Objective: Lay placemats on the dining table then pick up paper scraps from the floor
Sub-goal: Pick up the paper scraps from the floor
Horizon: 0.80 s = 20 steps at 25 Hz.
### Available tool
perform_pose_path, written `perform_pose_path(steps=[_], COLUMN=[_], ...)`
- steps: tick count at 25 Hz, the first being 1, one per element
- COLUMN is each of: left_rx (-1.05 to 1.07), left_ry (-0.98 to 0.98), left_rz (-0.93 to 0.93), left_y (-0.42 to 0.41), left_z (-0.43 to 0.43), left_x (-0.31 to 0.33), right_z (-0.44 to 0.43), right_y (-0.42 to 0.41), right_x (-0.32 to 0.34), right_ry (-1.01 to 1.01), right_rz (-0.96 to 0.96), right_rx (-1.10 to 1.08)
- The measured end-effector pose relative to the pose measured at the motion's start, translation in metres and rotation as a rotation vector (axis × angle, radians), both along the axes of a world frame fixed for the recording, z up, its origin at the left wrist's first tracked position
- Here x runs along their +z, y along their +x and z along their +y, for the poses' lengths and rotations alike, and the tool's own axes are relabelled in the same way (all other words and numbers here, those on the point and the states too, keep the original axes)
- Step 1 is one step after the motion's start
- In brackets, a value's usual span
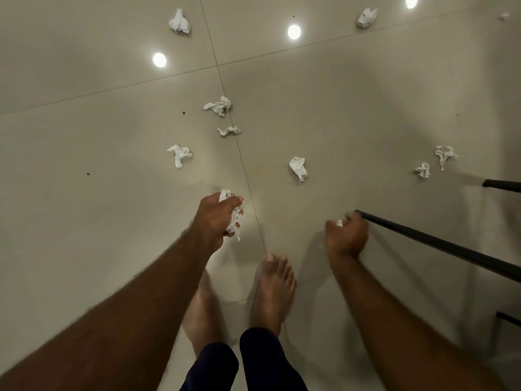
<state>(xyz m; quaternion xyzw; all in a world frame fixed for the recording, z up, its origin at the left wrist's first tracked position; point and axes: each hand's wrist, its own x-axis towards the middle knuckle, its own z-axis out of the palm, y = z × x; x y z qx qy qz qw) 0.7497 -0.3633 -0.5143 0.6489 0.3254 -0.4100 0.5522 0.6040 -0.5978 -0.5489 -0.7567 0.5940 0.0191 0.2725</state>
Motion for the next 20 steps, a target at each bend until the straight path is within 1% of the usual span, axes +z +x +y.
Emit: perform_pose_path(steps=[1,2,3,5,8,10,12,13,17,19,20], left_rx=[0.009,0.016,0.024,0.039,0.051,0.065,0.087,0.101,0.147,0.174,0.187], left_ry=[-0.012,-0.026,-0.036,-0.036,-0.013,-0.008,-0.008,-0.01,-0.002,0.002,0.003], left_rz=[-0.003,-0.007,-0.011,-0.022,-0.043,-0.053,-0.057,-0.058,-0.053,-0.053,-0.055], left_y=[0.002,0.004,0.008,0.015,0.026,0.032,0.037,0.039,0.046,0.05,0.052], left_z=[-0.002,-0.003,-0.004,-0.002,0.006,0.013,0.02,0.025,0.045,0.055,0.06], left_x=[0.001,0.004,0.006,0.011,0.015,0.015,0.014,0.013,0.008,0.009,0.01], right_z=[0.011,0.021,0.026,0.031,0.028,0.024,0.02,0.02,0.02,0.031,0.042], right_y=[0.008,0.022,0.04,0.077,0.114,0.124,0.127,0.129,0.136,0.146,0.153], right_x=[0.003,0.008,0.013,0.021,0.014,0.002,-0.008,-0.012,-0.011,-0.005,-0.001], right_ry=[-0.045,-0.068,-0.068,-0.079,-0.118,-0.094,-0.061,-0.06,-0.058,-0.031,-0.019], right_rz=[-0.064,-0.111,-0.151,-0.174,-0.044,0.078,0.166,0.178,0.194,0.159,0.093], right_rx=[0.175,0.295,0.378,0.524,0.805,0.94,1.009,1.027,0.979,1.001,1.044])
